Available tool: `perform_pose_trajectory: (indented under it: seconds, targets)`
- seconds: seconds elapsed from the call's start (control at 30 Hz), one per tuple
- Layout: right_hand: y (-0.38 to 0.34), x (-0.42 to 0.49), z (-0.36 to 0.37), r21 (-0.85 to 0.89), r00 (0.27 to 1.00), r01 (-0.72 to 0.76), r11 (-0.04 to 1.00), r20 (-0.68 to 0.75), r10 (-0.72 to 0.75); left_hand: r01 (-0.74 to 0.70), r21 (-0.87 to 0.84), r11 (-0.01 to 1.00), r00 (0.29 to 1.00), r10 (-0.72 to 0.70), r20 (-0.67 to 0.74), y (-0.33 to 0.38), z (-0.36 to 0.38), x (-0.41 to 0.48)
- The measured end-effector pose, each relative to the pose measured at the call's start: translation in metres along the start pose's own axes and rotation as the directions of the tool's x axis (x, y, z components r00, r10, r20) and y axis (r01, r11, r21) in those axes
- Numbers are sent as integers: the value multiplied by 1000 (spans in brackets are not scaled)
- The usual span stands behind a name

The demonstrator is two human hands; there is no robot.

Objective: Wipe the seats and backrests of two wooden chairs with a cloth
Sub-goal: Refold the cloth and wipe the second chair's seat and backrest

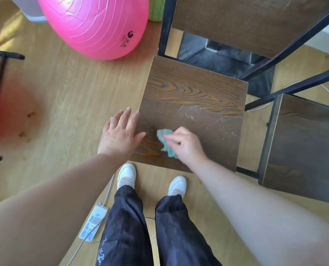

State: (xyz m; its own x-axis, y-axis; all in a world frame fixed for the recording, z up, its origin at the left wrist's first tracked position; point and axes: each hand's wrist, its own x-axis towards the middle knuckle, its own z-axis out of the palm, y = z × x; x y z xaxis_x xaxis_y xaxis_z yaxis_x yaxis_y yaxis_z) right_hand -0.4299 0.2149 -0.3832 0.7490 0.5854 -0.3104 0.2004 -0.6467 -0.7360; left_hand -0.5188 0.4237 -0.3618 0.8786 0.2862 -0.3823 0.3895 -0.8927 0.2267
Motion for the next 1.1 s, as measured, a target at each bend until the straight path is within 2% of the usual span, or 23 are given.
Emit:
perform_pose_trajectory:
  seconds: [0.13,0.27,0.43,0.53,0.7,0.8,0.97,1.03,1.1]
  targets:
    - [28,65,-75,49,950,-223,974,-211,229,-23,-6,1000,1000,23,-17,20,-2,21]
    - [52,119,-129,75,832,-424,903,-360,421,-63,17,998,998,63,0,35,0,41]
    - [60,141,-124,45,797,-520,853,-335,503,-83,36,996,996,82,23,43,-1,61]
    - [58,141,-110,1,838,-491,871,-274,472,-84,53,995,996,82,37,44,-1,67]
    - [49,127,-74,-24,932,-344,939,-129,338,-77,72,994,996,74,44,47,2,69]
    - [40,113,-58,-132,963,-271,953,-32,269,-62,77,995,997,58,42,48,2,64]
    - [20,70,-27,-145,978,-158,977,115,175,-46,78,996,998,43,40,42,5,45]
    - [16,48,-13,-210,972,-71,975,206,115,-38,77,996,999,36,30,40,9,34]
    - [15,25,-1,-206,960,-62,977,257,115,-25,82,996,999,22,41,38,13,22]
